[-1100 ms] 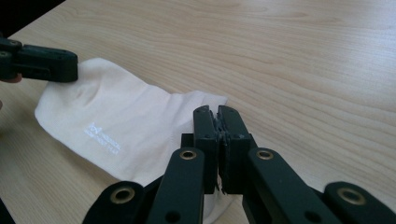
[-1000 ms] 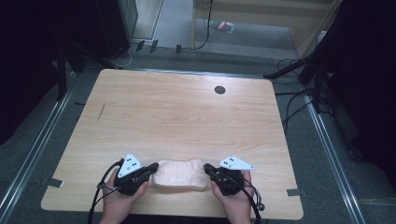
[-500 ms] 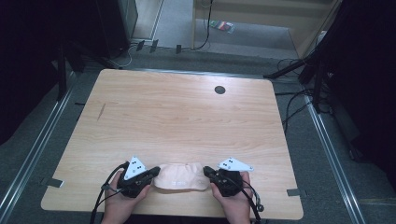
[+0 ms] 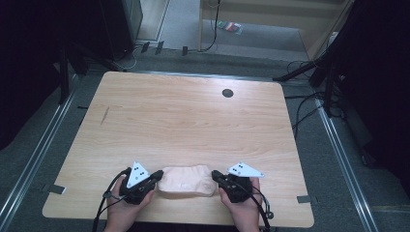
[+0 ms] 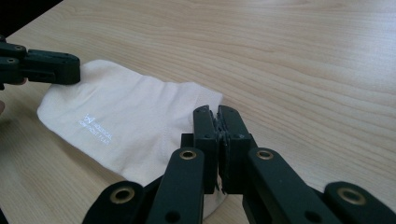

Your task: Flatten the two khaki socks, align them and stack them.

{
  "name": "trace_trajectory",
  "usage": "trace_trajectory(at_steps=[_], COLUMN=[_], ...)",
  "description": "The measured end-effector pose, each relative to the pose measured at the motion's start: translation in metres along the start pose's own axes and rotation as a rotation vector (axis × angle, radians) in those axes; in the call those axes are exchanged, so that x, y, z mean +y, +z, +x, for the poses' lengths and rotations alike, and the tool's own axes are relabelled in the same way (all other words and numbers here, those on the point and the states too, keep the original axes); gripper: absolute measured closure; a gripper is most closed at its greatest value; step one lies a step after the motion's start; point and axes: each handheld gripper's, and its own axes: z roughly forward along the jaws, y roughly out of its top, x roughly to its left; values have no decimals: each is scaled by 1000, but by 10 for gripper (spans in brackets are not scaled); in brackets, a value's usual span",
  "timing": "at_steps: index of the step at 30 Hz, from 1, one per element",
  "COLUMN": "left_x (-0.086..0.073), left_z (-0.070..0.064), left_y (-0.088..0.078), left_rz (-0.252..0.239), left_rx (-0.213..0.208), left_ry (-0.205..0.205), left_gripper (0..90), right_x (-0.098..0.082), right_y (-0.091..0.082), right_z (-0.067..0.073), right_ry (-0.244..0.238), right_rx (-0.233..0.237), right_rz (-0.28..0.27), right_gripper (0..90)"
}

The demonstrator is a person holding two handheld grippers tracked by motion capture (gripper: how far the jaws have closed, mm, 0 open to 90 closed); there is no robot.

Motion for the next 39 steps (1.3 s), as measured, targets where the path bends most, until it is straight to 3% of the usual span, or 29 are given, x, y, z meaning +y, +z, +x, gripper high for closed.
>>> trace_trajectory(at_steps=[15,29,31,32,33,34,35,36,37,39], left_x=[-3,-6,-6,-7,-7,-7,-6,-6,-5,-4], left_z=[-1,-6,-7,-7,-7,-7,-6,-6,-4,-1], left_y=[8,12,12,13,13,13,12,12,11,10], left_rz=[31,51,46,42,35,35,25,25,18,6], left_rx=[20,42,40,41,43,43,39,39,35,24], left_ry=[29,80,89,98,96,96,74,74,56,23], left_gripper=[900,891,854,802,680,616,538,492,492,410], right_x=[-4,-10,-11,-11,-11,-11,-10,-10,-10,-8], right_y=[9,15,16,16,16,16,14,13,13,9], right_z=[-1,-8,-9,-9,-11,-11,-13,-14,-14,-16], right_ry=[-6,-12,-15,-13,-6,-6,3,9,9,26], right_rx=[-1,-17,-19,-21,-13,-13,-19,-20,-20,-21], right_rz=[31,71,69,65,49,49,25,17,17,1], right_gripper=[879,872,837,774,606,606,485,457,457,411])
